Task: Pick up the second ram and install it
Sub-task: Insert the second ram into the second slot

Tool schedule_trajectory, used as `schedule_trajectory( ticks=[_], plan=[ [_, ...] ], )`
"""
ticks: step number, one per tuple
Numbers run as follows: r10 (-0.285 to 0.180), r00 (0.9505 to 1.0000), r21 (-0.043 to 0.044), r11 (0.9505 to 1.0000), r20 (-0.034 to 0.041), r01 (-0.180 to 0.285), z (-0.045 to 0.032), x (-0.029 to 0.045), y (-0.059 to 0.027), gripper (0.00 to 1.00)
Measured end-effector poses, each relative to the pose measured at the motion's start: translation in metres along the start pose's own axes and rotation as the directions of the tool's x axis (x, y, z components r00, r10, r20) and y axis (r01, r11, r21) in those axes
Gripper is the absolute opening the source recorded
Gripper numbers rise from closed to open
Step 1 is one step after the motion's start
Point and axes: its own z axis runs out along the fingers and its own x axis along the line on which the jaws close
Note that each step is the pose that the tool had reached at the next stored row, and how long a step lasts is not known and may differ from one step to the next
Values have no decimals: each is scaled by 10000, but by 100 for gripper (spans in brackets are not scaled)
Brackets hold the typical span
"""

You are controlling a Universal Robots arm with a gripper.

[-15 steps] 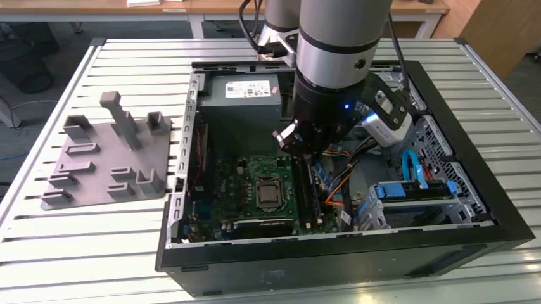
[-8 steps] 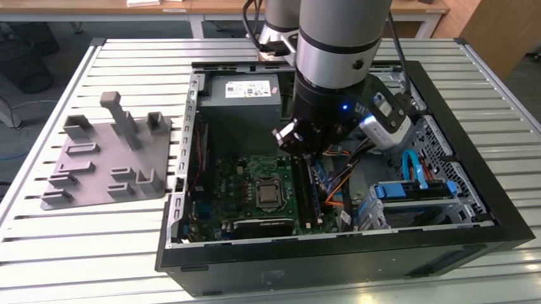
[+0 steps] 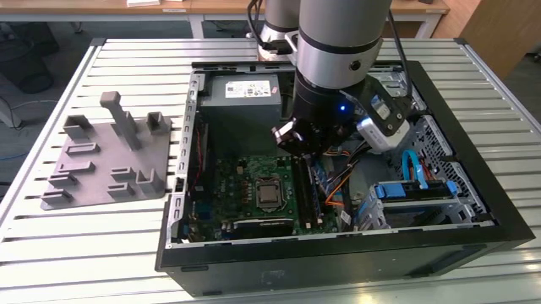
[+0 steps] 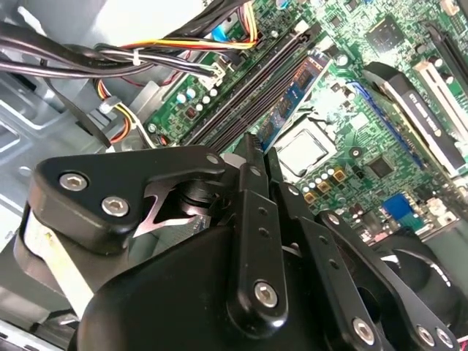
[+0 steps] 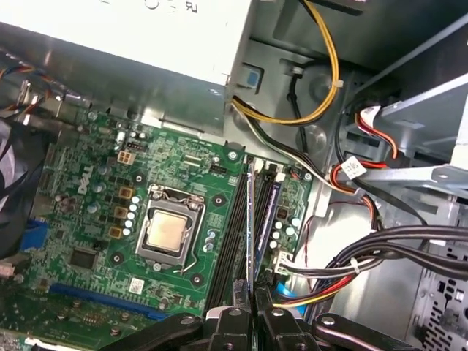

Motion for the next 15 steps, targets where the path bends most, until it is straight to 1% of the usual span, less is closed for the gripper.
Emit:
schedule_trajectory(
  ticks=[4,7,11,15],
  plan=[
    [328,9995,17,9995,7,-328,2,0,0,14],
    [633,9980,33,9980,15,-633,4,0,0,14],
    [1035,9946,51,9946,25,-1035,7,0,0,14],
    [1436,9896,73,9896,36,-1436,10,1,0,14]
  ],
)
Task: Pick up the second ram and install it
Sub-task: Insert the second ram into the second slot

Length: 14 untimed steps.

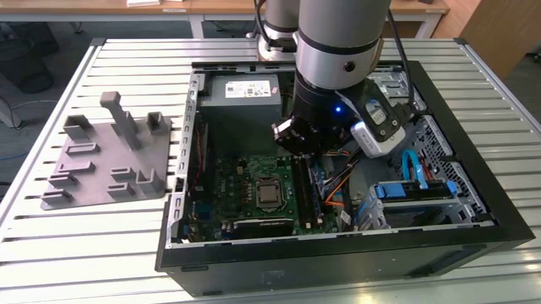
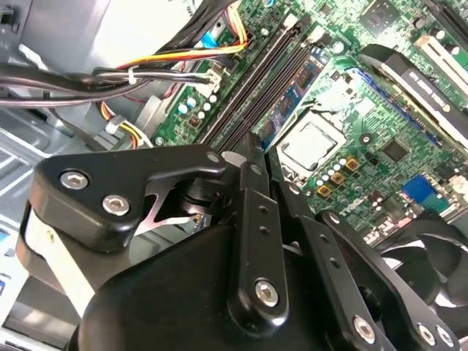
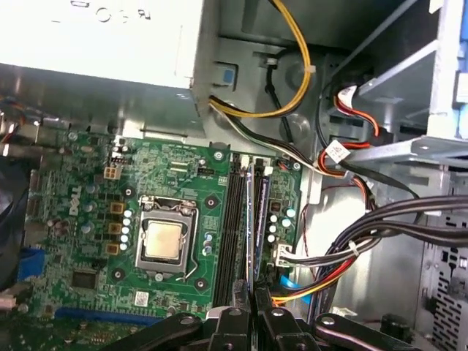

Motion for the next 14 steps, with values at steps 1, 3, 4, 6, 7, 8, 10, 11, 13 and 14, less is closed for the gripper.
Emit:
schedule_trajectory(
  ticks=[1,3,4,6,7,8,10,11,13,14],
  plan=[
    [96,10000,5,10000,2,-96,1,0,0,14],
    [302,9995,15,9995,7,-302,3,0,0,14],
    [399,9992,20,9992,8,-399,4,0,0,14],
    [548,9985,29,9985,12,-548,4,0,0,14],
    [596,9982,31,9982,14,-596,5,0,0,14],
    [607,9982,31,9982,14,-607,5,0,0,14],
    [609,9981,30,9981,14,-609,5,0,0,14],
    [610,9981,31,9981,14,-610,5,0,0,14],
    [611,9981,31,9981,14,-612,5,0,0,14],
    [611,9981,34,9981,14,-611,6,0,0,14]
  ],
)
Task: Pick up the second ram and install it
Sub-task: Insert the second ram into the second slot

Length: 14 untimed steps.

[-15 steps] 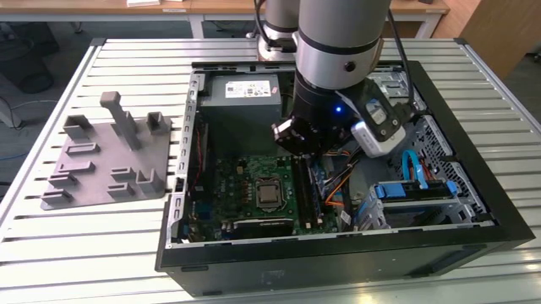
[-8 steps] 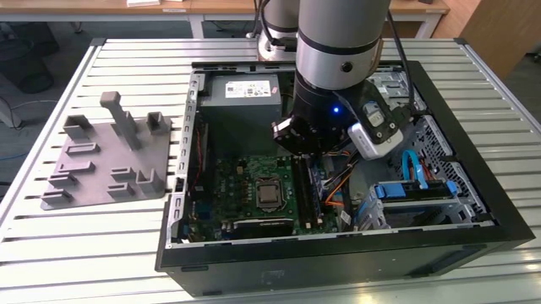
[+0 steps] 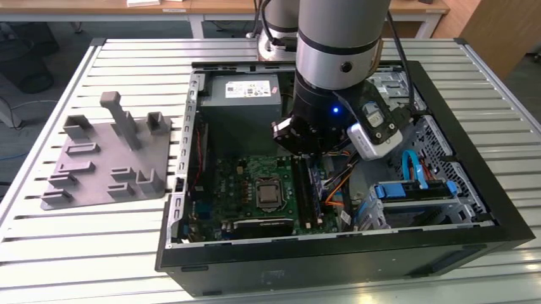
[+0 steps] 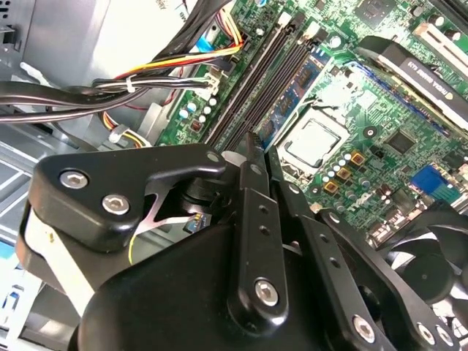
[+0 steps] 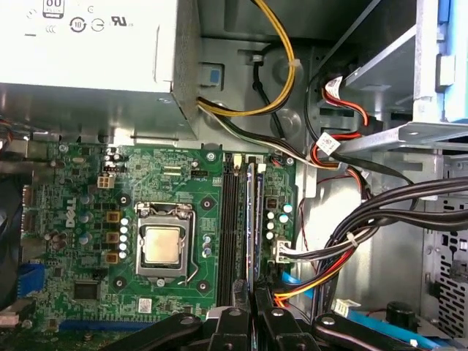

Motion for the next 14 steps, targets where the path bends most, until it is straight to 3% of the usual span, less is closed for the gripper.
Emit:
schedule_trajectory(
  ticks=[5,8,14],
  plan=[
    [-1,10000,12,10000,0,1,68,4,-2,14],
    [-1,10000,12,10000,0,1,159,8,-3,14],
    [-1,10000,13,10000,-1,1,268,14,-6,14]
  ],
)
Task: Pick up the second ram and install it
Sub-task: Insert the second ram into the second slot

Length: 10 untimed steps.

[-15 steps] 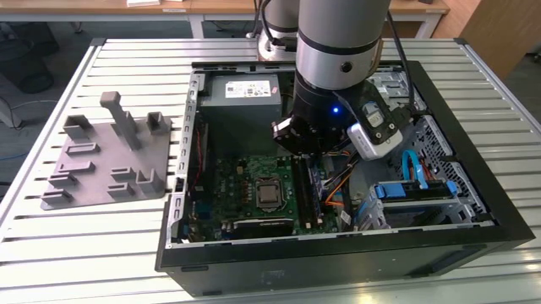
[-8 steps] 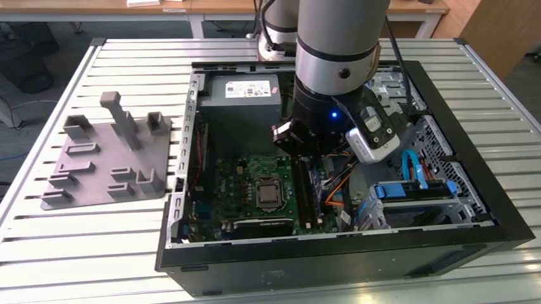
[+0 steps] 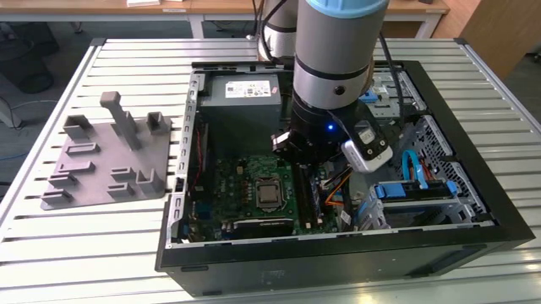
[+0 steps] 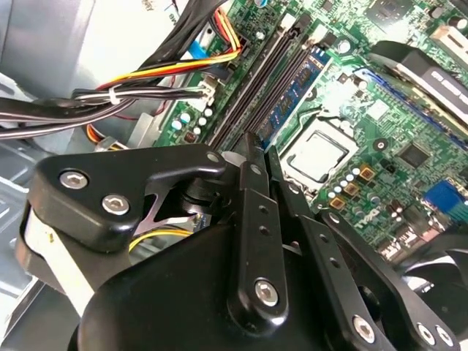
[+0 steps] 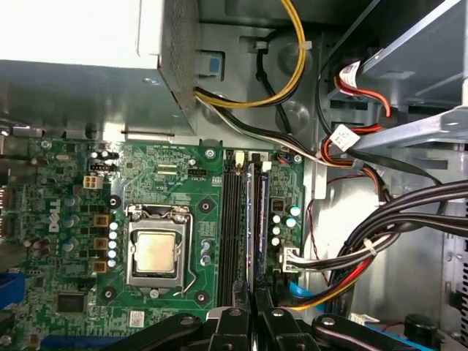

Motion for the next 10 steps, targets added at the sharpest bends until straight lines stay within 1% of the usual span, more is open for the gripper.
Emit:
schedule_trajectory(
  ticks=[10],
  plan=[
    [0,10000,-1,10000,0,0,187,10,-4,14]
  ],
)
